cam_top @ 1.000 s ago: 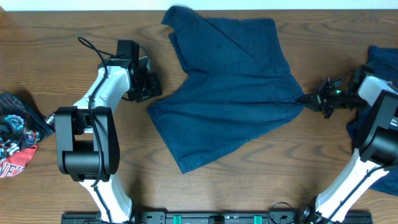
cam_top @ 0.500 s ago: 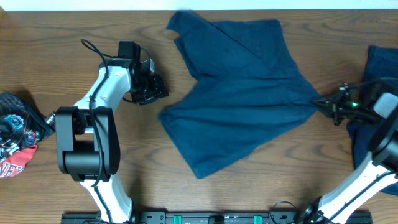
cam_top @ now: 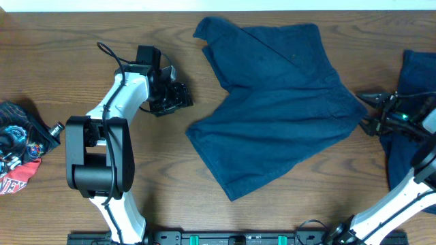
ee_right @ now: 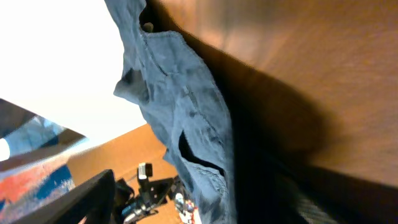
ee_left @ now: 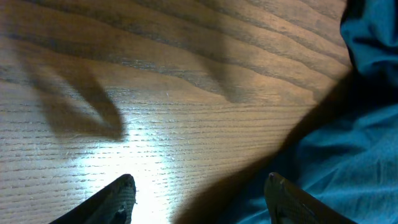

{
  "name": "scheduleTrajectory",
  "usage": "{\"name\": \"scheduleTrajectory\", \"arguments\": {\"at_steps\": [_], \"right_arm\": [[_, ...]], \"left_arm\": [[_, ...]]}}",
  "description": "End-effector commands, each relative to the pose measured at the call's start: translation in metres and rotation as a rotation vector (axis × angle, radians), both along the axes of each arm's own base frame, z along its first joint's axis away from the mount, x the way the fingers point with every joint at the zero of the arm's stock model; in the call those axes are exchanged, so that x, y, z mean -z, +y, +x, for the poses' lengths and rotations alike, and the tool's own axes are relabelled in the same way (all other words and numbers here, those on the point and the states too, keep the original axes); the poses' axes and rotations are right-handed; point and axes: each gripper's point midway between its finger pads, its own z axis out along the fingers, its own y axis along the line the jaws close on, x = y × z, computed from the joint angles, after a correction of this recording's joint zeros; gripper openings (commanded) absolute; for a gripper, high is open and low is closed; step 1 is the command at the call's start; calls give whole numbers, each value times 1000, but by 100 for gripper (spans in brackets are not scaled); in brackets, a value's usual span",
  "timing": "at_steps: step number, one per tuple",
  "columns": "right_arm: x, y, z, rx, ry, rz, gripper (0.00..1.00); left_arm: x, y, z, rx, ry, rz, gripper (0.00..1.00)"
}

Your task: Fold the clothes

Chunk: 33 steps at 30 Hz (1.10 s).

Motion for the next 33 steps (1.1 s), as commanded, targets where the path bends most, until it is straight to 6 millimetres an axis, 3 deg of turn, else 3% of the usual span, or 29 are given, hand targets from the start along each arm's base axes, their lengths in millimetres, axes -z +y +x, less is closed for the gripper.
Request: {"name": "scheduleTrajectory", "arguments": {"at_steps": [1,5,9,12,15,18,22,24,30,33], "right_arm": [[127,19,-61,-143,467,-317,86],[108,22,-24,-187,398,-391,86],[76,9,8,-200,362,-513,84],[46,-13,26,-204,344,-652,88],[12,-38,37,-222,316,-813,99],[-22,-57,49,-244,252,-946,99],[-65,-62,66,-320,98,-1057,99],[-75,-60,68,-373,62,-1094,99],[-78,-43,75,-450,6,-1121,99],[-85,-35,82,-461,-23,-1135,99]], "left_arm": [[-10,0,5,-2,-31,-5,70],[-11,-1,8,-2,-46,-7,69],[-11,-1,9,-2,-48,-7,69],[-11,-1,9,-2,-49,-7,69],[-11,-1,9,-2,-48,-7,69],[-11,-1,9,-2,-49,-7,70],[-11,-1,9,-2,-52,-7,70],[-11,-1,9,-2,-52,-7,70],[-12,-7,-1,6,-8,-49,70],[-19,-13,-11,5,30,-93,75]]}}
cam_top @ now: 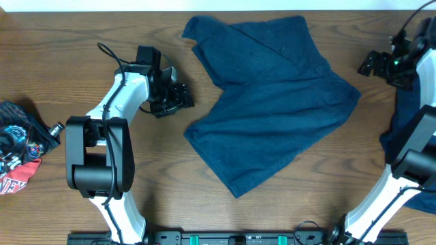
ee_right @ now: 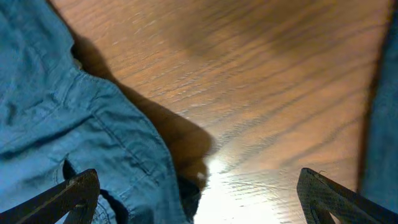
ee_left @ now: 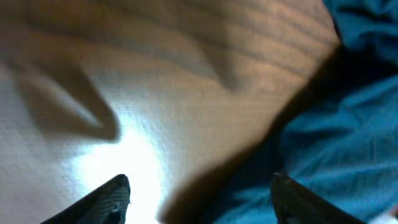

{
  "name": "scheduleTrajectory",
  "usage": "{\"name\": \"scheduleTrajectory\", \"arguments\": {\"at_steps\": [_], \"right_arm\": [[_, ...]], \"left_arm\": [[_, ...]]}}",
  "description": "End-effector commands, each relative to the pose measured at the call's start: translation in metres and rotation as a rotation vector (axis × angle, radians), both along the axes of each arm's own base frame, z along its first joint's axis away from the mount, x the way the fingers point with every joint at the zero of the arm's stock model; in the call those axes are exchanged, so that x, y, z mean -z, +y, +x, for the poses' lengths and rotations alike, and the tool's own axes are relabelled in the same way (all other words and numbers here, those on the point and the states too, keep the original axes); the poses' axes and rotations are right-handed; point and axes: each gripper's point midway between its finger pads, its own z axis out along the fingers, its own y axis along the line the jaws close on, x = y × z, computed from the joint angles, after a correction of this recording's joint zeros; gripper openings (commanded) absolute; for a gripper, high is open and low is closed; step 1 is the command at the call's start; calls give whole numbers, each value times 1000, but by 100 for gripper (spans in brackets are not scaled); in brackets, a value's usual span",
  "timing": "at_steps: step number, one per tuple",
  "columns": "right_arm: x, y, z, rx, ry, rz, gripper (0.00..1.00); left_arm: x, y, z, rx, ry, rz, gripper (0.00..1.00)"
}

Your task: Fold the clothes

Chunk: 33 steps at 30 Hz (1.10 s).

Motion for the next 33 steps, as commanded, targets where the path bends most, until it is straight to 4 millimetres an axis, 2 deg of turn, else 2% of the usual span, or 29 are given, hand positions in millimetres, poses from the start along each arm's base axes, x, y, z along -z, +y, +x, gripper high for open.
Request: {"name": "scheduleTrajectory", "arguments": {"at_steps": [1,7,10,15,18,23,25,29,33], "right_arm": [[-18,11,12,-78,-44,-46,99],[-45,14,20,-92,-78,-52,99],[-58,22,25,-116,-112,-14,99],[-84,42,29,-160,-171,87,99],[-95,51,27,-175,-171,114,99],[-109,70,21,-226,-157,118,99],[-114,78,19,-245,-154,120,99],[-126,98,15,-288,-151,132,99],[-141,123,8,-338,-159,132,99]], "left_arm": [[-22,-9,-5,-3,0,-68,75],[-63,-16,-25,35,-44,-59,75],[-67,-23,-42,73,-29,-9,75],[-42,-43,-72,151,37,57,75],[-21,-56,-94,181,74,101,73],[13,-56,-141,209,172,253,72],[22,-56,-153,210,193,274,72],[39,-45,-158,133,208,335,42],[55,-40,-147,65,205,334,34]]}}
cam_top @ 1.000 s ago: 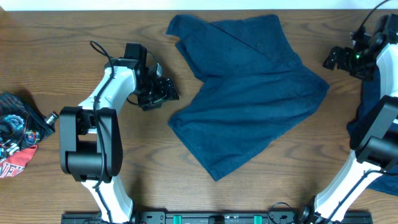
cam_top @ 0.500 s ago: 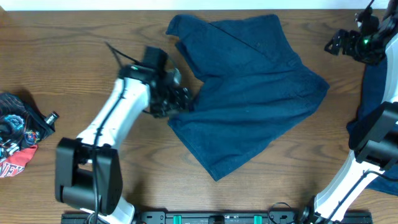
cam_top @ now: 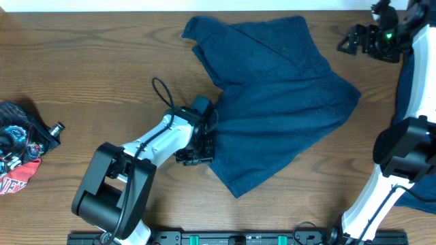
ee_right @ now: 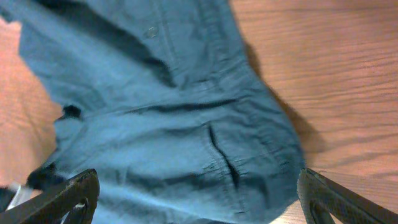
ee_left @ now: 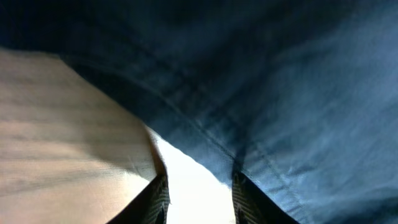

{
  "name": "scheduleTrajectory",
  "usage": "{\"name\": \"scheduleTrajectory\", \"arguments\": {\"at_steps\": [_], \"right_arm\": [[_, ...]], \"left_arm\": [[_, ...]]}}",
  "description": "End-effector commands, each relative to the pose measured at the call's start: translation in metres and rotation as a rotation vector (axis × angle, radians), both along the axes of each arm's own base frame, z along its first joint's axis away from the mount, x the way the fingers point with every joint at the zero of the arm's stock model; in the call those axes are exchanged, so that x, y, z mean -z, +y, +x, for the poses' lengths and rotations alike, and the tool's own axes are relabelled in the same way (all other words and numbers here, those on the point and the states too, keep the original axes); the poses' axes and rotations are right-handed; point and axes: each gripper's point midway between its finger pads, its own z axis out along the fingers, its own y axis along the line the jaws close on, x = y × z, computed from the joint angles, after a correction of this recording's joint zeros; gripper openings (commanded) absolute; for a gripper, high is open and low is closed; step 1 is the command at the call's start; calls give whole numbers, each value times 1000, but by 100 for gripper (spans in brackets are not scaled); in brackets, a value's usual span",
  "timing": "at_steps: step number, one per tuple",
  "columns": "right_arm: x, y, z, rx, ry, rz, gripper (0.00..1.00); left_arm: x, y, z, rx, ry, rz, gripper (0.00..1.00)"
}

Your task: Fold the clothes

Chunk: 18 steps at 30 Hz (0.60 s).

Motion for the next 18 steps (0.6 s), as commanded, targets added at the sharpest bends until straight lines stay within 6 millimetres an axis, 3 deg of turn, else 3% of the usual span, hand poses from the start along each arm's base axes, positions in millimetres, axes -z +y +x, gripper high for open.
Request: {"name": "scheduleTrajectory", "arguments": {"at_steps": [1,6,7,8,9,10,11,18], "right_arm": [[-37,29,-4,-73,-82,-3,99],[-67,65,-17,-148,-139,-13,99],[-73,71,-21,-161,-151,-17,99],[-79,76,-24,-171,-163,-26,99],[-86,82,-28,-184,-176,-35,99],[-92,87,-32,-194,-186,-43,99],[-98,91,-36,-202,-198,-57,99],[-116,106,-61,-179,-186,-69,99]], "left_arm": [[20,15,9,-92,-2,69,31],[38,21,22,-155,-2,67,28],[41,24,23,-166,4,71,44],[44,27,23,-177,12,74,98],[47,30,23,-188,23,78,86],[50,33,23,-185,28,78,31],[53,37,24,-198,37,85,6],[62,62,46,-301,7,68,6]]}}
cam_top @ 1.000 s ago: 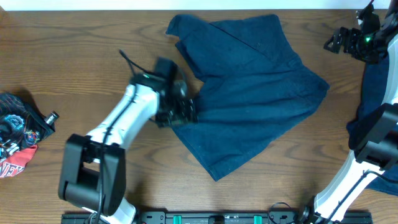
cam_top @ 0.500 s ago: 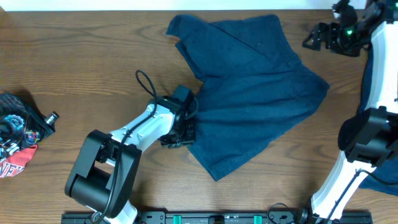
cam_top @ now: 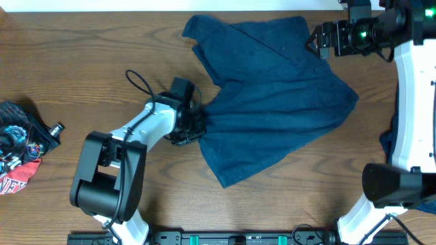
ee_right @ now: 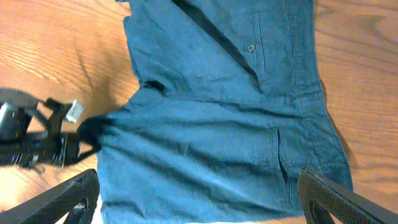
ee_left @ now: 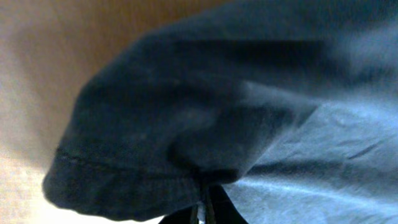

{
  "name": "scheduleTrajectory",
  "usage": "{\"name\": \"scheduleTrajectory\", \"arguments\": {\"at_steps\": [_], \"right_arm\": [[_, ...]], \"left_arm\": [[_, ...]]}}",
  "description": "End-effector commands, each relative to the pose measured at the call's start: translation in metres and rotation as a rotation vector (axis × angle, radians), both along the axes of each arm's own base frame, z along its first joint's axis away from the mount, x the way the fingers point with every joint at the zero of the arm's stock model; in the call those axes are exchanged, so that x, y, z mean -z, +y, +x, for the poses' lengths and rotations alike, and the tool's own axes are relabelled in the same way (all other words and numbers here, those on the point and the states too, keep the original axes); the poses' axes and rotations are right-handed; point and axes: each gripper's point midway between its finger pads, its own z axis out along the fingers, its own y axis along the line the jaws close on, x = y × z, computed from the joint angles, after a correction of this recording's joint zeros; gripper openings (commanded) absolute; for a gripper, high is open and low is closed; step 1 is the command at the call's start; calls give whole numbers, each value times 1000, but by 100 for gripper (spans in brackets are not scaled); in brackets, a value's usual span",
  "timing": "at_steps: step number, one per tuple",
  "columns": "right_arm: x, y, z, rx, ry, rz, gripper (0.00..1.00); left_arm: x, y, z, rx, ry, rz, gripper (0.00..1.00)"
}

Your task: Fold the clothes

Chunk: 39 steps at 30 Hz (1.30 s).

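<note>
Dark blue shorts (cam_top: 279,95) lie spread across the middle of the table, button fly and pocket seams up (ee_right: 249,93). My left gripper (cam_top: 193,126) is at table level on the shorts' left hem corner, shut on a bunched fold of it (ee_left: 155,143). In the left wrist view the left gripper (ee_left: 201,210) shows only as closed tips under the cloth. My right gripper (cam_top: 319,39) hangs above the shorts' far right corner. It stands open (ee_right: 199,208) with nothing between its fingers, looking down on the shorts.
A heap of red, black and patterned clothes (cam_top: 17,153) lies at the table's left edge. More dark blue cloth (cam_top: 385,144) shows at the right edge behind the right arm. The left arm's cable (cam_top: 139,85) loops over the wood.
My left gripper has shut on the shorts' left hem and moved up and left, drawing that corner with it. My right gripper has moved left, now above the shorts' far right corner.
At first my left gripper was open on bare wood left of the shorts and my right was low at their right edge. The right then stood at the far right corner of the table. The left came to the hem, open, and now holds it.
</note>
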Motion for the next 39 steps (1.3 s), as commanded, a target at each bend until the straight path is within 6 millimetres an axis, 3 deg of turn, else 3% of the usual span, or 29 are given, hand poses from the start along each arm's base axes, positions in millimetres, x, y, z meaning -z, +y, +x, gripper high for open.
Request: {"name": "scheduleTrajectory", "arguments": {"at_steps": [1,10,16,19,21,23,25,27,32,36,39], "right_arm": [[-5,-1,-7,56,23,0,99],[1,4,-25,47,96,3,99],[2,14,-28,21,102,1,99],[2,18,-29,13,102,-2,99],[3,16,-28,18,99,-14,99],[4,11,-26,34,93,-38,99],[4,3,-23,70,90,-49,99],[3,-3,-19,87,81,-46,99],[0,-15,-13,113,60,-40,99],[10,-27,-15,128,90,-58,99],[31,-39,-17,153,152,-59,99]], "left_arm": [[56,49,-26,-58,131,169,6],[37,101,39,-206,-21,135,6],[5,139,92,-293,-151,127,6],[-14,152,111,-292,-198,131,6],[-25,150,116,-255,-205,109,6],[-35,147,115,-227,-188,102,7],[-46,144,112,-193,-169,107,21],[-59,142,108,-172,-167,109,28],[-111,141,98,-160,-224,111,31],[-145,136,65,-154,-203,110,32],[-151,129,42,-132,-174,122,33]]}}
